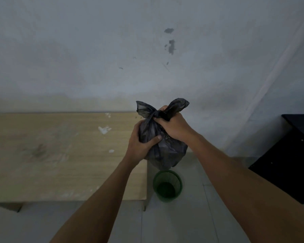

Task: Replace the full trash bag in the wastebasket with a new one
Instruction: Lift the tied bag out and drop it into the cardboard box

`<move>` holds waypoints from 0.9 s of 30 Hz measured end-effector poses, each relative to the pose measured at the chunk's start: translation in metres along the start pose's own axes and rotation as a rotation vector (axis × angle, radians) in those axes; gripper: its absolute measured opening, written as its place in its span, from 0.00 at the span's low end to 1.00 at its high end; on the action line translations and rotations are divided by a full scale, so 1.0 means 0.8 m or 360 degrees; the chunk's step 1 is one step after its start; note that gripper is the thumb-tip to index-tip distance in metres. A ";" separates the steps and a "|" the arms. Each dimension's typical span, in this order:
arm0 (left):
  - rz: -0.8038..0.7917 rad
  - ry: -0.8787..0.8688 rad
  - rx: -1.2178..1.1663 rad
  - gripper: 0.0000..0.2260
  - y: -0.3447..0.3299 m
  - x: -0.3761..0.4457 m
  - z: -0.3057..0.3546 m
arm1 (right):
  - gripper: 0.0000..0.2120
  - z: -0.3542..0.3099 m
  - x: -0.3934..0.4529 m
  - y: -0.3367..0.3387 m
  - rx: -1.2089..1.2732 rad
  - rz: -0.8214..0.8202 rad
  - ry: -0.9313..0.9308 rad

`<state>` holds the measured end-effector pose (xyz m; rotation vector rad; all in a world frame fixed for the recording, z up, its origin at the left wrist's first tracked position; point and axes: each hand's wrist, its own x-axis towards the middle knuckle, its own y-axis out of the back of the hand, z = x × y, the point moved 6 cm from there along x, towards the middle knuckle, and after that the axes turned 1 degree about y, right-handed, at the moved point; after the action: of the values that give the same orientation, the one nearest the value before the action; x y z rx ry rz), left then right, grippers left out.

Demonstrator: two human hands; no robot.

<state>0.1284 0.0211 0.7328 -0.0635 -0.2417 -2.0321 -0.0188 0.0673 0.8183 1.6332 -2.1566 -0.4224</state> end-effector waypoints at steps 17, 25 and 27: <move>0.0196 0.0102 0.0108 0.35 0.553 -0.090 -0.039 | 0.06 -0.274 0.069 -0.473 0.0049 -0.0203 0.0130; 0.0320 0.0155 0.0134 0.35 0.828 -0.079 -0.094 | 0.11 -0.384 0.162 -0.722 0.0106 -0.0304 0.0163; 0.0324 0.0157 0.0146 0.35 0.886 -0.067 -0.108 | 0.12 -0.403 0.190 -0.776 0.0117 -0.0318 0.0168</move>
<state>0.7873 -0.2596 0.7415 0.0674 -0.2554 -1.8140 0.6244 -0.2473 0.8299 1.8766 -1.9617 -0.3099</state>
